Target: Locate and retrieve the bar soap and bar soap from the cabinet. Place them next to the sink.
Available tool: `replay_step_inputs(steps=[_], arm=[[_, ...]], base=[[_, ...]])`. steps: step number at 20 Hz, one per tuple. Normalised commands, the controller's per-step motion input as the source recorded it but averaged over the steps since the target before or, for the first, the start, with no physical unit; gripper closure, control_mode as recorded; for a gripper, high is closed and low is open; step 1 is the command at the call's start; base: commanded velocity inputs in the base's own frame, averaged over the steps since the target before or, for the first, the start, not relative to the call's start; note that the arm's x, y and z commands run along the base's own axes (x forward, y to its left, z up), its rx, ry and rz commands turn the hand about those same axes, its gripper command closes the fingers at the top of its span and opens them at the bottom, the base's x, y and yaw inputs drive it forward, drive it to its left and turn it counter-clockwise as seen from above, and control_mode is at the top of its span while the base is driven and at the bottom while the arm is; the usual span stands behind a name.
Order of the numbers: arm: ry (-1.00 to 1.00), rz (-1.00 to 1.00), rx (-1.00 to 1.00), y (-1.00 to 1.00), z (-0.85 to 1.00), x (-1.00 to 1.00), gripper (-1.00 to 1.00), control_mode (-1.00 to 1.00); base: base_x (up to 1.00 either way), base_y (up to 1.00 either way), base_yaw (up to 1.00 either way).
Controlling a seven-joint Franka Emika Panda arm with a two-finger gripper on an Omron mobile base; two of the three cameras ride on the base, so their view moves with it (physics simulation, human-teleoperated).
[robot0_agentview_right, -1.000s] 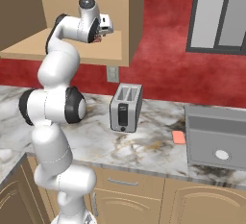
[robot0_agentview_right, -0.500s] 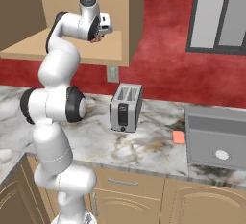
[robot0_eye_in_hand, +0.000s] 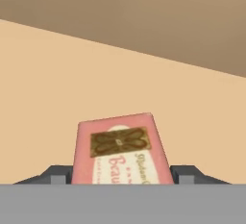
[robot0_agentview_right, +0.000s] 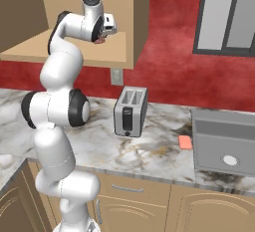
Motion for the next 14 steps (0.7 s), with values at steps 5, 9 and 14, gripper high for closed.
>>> replay_step_inputs(steps=[5,9,14], arm=[[-0.01,-0.13,0.00,0.06,-0.05,-0.06,1.00,-1.00],[-0.01,-0.19,0.00,0.07,-0.01,-0.07,1.00,-1.00],[0.00,-0.20,0.00,0.02,0.00,-0.13,1.00,-1.00]], base=[[0.00,0.00,0.00],[0.00,0.00,0.00],[0.00,0.00,0.00]])
